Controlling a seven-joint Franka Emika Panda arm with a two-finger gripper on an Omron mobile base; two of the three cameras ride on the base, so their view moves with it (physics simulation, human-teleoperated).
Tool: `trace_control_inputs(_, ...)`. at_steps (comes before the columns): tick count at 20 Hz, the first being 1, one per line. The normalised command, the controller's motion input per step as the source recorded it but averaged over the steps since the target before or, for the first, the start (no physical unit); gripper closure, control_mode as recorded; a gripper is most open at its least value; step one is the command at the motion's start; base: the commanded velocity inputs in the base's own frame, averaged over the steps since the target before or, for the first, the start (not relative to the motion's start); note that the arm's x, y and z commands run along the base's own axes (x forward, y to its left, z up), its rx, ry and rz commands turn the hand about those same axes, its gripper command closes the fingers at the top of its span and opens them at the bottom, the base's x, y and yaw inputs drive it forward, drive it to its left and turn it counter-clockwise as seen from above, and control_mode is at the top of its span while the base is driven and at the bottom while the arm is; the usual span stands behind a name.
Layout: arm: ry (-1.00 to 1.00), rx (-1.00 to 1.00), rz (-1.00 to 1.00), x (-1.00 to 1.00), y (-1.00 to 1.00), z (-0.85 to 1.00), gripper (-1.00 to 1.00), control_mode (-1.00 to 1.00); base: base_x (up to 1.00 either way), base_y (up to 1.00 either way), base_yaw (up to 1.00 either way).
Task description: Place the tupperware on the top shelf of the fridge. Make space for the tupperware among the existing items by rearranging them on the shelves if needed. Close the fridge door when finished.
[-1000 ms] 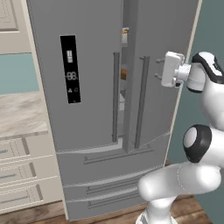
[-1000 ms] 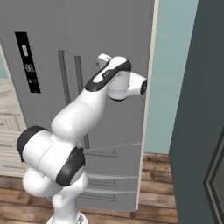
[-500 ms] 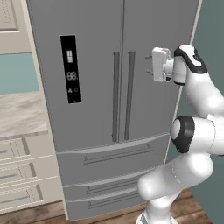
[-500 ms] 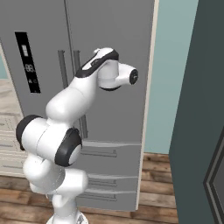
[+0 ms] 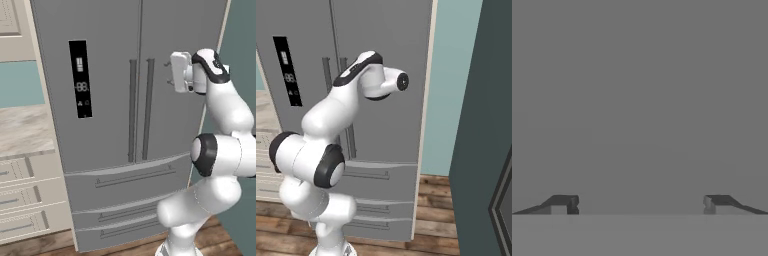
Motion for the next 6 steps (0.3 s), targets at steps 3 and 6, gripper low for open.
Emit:
trace_control_inputs(3, 0.0, -0.06, -0.11, 0.41, 0.21, -0.18, -1.0, -1.0, 0.0, 0.0, 0.0)
trace_control_inputs(6, 0.0, -0.06, -0.12, 0.38, 0.2, -0.18, -1.0, -1.0, 0.0, 0.0, 0.0)
